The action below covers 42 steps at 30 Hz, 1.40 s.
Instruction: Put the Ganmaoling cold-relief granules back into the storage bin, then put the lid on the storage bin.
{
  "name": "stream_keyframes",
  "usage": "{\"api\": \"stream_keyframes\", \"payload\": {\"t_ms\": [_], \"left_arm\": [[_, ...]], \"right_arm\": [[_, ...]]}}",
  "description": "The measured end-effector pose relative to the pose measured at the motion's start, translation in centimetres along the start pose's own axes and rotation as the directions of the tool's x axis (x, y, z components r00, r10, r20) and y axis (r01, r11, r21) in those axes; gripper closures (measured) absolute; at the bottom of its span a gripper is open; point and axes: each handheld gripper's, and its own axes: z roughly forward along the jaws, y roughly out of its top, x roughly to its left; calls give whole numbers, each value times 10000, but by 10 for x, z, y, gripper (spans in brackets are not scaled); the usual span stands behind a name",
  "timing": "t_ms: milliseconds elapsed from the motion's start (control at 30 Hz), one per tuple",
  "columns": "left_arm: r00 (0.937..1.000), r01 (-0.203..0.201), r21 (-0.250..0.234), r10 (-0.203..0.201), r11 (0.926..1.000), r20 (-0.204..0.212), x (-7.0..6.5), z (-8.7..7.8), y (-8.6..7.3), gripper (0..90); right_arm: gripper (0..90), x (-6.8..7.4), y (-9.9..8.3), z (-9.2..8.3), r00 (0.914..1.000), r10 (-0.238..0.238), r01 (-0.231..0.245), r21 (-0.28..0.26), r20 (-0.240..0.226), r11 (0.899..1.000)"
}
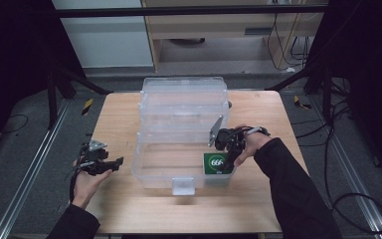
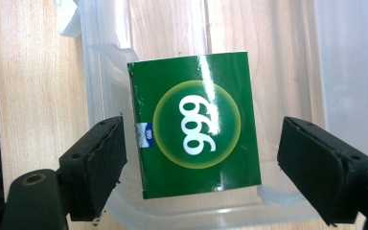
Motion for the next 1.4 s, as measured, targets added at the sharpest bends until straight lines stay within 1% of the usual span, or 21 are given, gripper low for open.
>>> {"api": "stream_keyframes", "payload": {"t_ms": [100,267,400,500,633,700,833,967,1067,1200,1233,1333,1400], "left_arm": [[10000,-1,-4,1,10000,-1,0,0,0,325],[10000,34,-104,-34,9999,-10,1,-1,0,330],[10000,87,-182,-87,9998,31,0,-2,1,338],[10000,56,-219,-55,9997,59,1,-3,1,344],[9999,132,-272,-131,9995,25,0,-4,1,359],[9999,122,-287,-122,9995,14,0,-4,2,366],[9999,166,-394,-165,9991,20,0,-5,2,376],[9999,149,-394,-147,9991,54,0,-5,2,379],[9998,181,-437,-179,9989,64,0,-6,3,377],[9998,170,-468,-166,9988,83,0,-7,3,377],[9998,170,-485,-166,9987,96,0,-7,3,377],[9997,185,-510,-178,9985,137,0,-7,4,376],[9998,159,-529,-152,9985,140,0,-7,5,376]], "right_arm": [[188,0,-3,-4,9999,79,-76,-203,121,9998],[216,2,-8,-14,9974,555,-530,-535,453,9972],[242,8,-13,-24,9923,1025,-963,-873,699,9915],[258,13,-15,-32,9877,1289,-1182,-1177,884,9860],[263,22,-16,-38,9853,1337,-1164,-1554,1062,9810],[269,26,-15,-40,9832,1438,-1237,-1692,1127,9778],[259,35,-10,-40,9829,1525,-1295,-2020,1029,9708],[264,43,-5,-38,9864,1361,-1124,-2254,926,9678],[269,47,-1,-35,9867,1367,-1120,-2428,874,9636],[279,51,5,-31,9870,1381,-1147,-2420,819,9635],[284,51,6,-30,9870,1406,-1174,-2482,780,9616],[302,51,10,-25,9857,1538,-1333,-2389,694,9618],[314,51,12,-22,9859,1519,-1318,-2335,700,9634]]}}
